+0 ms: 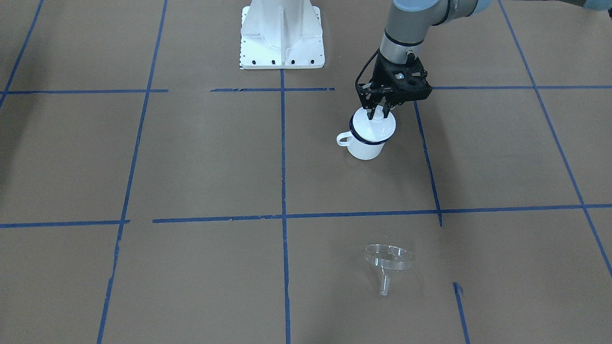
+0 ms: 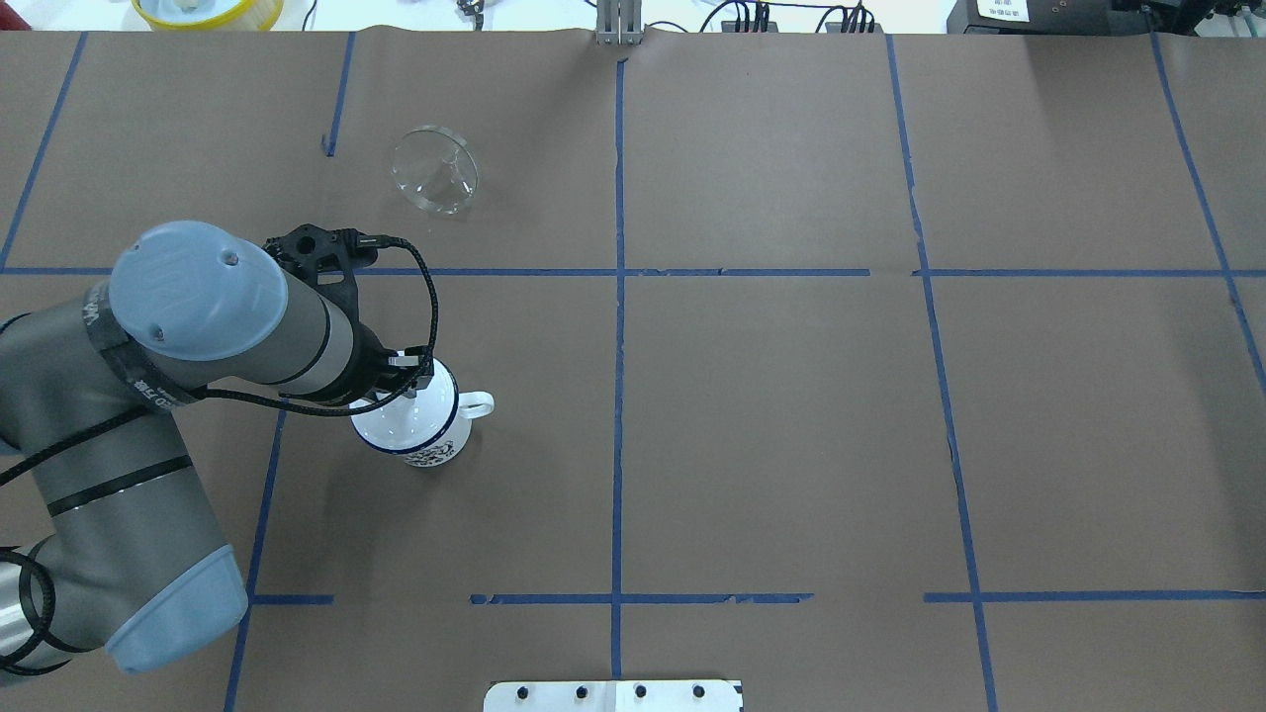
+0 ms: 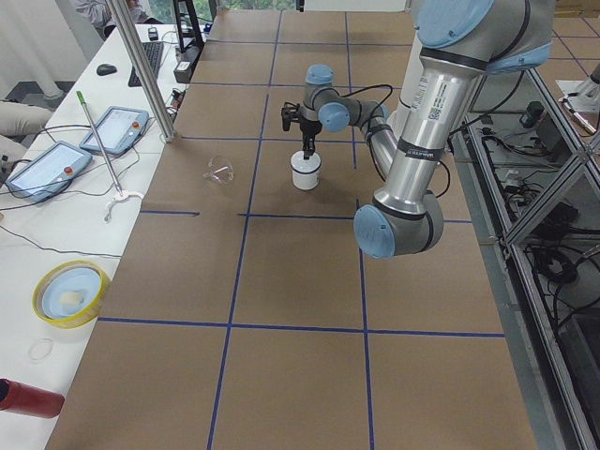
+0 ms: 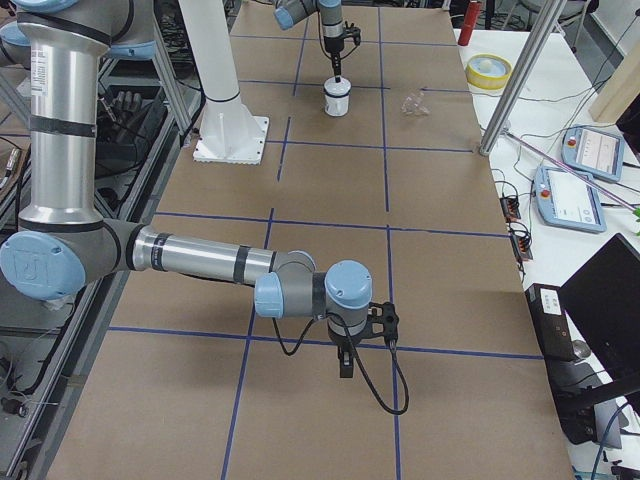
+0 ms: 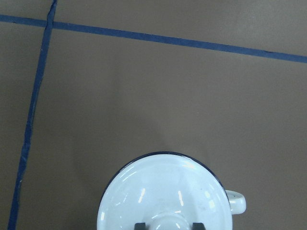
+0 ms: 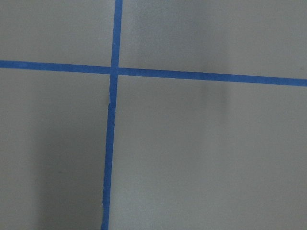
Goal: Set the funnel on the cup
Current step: 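Lift the white funnel out of the mug with the left gripper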
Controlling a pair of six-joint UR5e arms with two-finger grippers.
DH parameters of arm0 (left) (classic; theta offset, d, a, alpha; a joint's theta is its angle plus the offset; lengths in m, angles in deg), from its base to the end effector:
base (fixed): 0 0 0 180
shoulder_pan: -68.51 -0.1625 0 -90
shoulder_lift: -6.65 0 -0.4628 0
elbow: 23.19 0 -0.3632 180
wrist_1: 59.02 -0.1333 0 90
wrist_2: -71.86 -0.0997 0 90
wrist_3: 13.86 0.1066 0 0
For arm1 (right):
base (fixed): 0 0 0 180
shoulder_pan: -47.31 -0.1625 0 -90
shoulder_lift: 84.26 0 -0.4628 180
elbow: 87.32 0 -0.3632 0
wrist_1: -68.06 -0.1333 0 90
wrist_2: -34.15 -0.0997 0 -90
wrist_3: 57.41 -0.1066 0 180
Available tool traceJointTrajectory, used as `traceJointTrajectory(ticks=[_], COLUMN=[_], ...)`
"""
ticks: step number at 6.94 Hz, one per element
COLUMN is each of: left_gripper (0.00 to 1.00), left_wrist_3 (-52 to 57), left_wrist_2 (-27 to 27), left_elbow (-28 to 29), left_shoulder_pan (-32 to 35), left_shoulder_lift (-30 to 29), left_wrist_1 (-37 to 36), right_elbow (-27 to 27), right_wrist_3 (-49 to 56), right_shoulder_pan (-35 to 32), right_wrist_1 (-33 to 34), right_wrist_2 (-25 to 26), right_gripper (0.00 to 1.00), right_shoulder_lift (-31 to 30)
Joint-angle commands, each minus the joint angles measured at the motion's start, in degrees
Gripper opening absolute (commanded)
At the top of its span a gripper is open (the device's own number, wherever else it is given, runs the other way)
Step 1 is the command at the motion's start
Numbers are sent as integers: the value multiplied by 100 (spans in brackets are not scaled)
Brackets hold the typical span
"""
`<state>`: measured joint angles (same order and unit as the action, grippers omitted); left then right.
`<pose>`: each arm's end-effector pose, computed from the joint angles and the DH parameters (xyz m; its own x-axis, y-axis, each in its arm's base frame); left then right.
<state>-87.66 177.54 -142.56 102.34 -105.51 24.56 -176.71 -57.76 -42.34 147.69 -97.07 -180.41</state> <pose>0.3934 -0.3894 0.3086 0.6681 -0.1244 -0.7335 0.1984 0.9800 0.0145 0.0605 -0.4160 0.7391 0.7519 -0.0400 0.6580 0.0015 0.9983 0.0589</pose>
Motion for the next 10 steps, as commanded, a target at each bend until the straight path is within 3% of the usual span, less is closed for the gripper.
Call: traceJointTrajectory(ticks=[1,2,3,4,5,6,10], left_gripper=[0,0,0,0,0,0,0], left_wrist_3=[626,934,955,955,955,877,473], left_wrist_2=[41,41,41,41,41,-11,-425], left_elbow=[-698,-1128,-1489,-1536,-1485,-1180,298], left_shoulder_pan=[473,571,555,485,362,31,-517], left_shoulder_lift=[-261,-80,479,989,1690,2315,2322], left_wrist_1=[-1118,-1194,-1064,-523,465,1502,2943], right_elbow=[0,0,0,0,0,0,0], right_wrist_3=[0,0,0,0,0,0,0], right_shoulder_pan=[0,0,0,0,0,0,0], right_wrist_1=[0,0,0,0,0,0,0], right_wrist_2=[0,0,0,0,0,0,0], right_gripper=[100,100,100,100,100,100,100], right_shoulder_lift=[0,0,0,0,0,0,0])
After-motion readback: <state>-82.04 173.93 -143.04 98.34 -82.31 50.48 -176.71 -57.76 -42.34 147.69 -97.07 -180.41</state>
